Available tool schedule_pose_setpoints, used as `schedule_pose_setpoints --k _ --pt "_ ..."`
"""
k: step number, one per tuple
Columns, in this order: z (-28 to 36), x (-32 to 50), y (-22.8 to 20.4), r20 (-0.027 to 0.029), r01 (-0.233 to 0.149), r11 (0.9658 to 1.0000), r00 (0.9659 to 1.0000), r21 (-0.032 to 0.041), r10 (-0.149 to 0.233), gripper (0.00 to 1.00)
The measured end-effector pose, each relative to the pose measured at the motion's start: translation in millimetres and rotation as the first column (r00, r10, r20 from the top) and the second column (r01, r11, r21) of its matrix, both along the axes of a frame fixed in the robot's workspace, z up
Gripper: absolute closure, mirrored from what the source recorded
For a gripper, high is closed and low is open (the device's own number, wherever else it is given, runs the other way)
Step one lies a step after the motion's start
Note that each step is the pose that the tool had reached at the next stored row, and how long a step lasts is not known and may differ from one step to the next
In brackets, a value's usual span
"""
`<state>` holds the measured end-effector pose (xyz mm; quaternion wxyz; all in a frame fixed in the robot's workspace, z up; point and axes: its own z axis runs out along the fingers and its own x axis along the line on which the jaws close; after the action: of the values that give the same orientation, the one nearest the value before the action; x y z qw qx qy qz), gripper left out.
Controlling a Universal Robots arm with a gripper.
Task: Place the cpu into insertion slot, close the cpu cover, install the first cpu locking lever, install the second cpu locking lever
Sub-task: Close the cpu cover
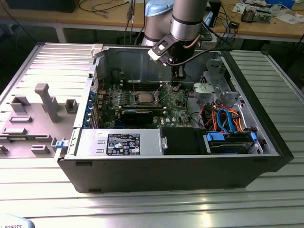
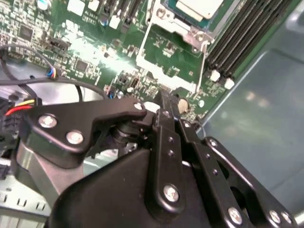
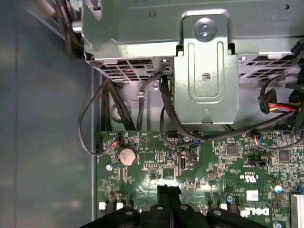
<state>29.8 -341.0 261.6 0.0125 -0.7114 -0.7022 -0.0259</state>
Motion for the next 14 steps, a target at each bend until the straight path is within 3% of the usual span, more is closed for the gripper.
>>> schedule_pose_setpoints --k 6,14 --pt "-12.2 0.4 -0.1 -0.0011 0.0 1.0 1.0 0.0001 0.0 0.89" --pt "-12.3 -0.3 -0.1 -0.0019 0.0 1.0 1.0 0.0008 0.0 0.89"
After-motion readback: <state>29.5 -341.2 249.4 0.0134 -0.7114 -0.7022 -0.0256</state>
